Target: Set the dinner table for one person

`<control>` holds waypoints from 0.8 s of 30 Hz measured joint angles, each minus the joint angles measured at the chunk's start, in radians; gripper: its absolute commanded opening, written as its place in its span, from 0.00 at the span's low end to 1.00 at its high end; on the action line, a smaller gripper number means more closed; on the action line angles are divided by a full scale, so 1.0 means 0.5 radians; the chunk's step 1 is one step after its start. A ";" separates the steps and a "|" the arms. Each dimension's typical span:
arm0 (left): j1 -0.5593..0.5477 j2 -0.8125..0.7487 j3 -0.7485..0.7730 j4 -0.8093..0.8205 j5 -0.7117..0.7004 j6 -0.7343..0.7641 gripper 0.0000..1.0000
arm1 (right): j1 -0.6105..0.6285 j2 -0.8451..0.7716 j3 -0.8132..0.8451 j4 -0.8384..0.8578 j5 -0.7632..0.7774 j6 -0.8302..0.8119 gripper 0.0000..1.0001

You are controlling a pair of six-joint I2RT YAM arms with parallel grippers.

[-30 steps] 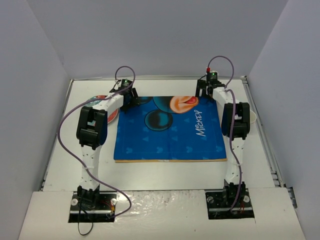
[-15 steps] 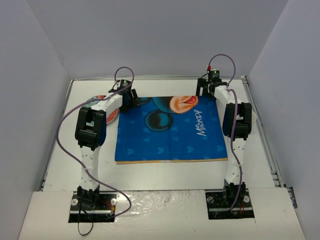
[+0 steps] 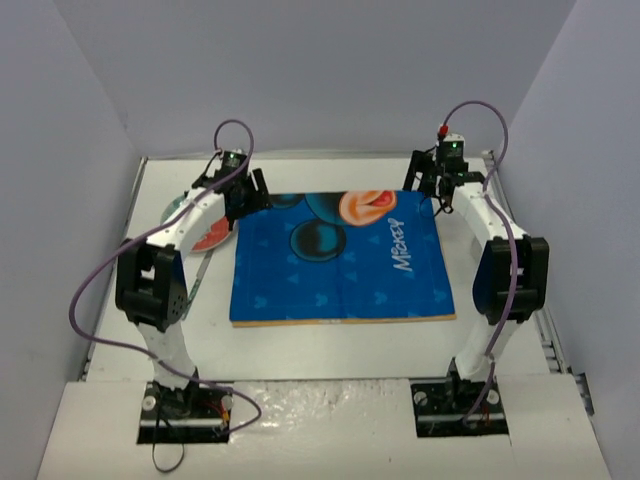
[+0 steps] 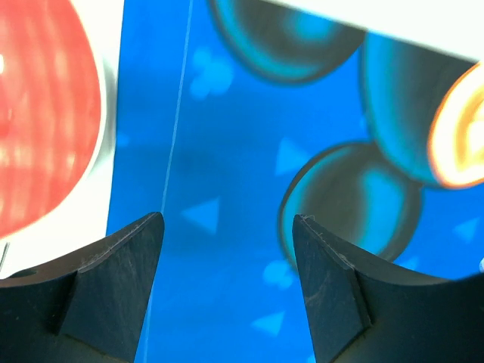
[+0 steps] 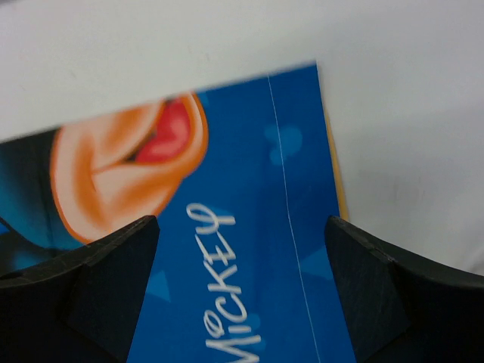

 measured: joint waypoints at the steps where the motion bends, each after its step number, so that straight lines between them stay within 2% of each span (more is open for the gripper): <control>1: -0.004 -0.030 -0.056 0.000 0.000 0.007 0.65 | 0.001 -0.040 -0.100 0.002 0.002 0.027 0.88; 6: -0.054 -0.075 -0.340 0.003 0.009 0.023 0.65 | 0.013 -0.120 -0.511 -0.060 0.043 0.123 0.89; 11: -0.108 -0.087 -0.565 0.031 0.040 0.018 0.65 | 0.015 -0.173 -0.733 -0.057 0.094 0.161 0.89; 16: -0.120 -0.081 -0.683 0.096 0.051 0.007 0.65 | 0.015 -0.190 -0.816 0.018 0.126 0.189 0.88; 24: -0.120 -0.059 -0.703 0.141 0.045 -0.024 0.65 | 0.015 -0.188 -0.913 0.098 0.249 0.193 0.89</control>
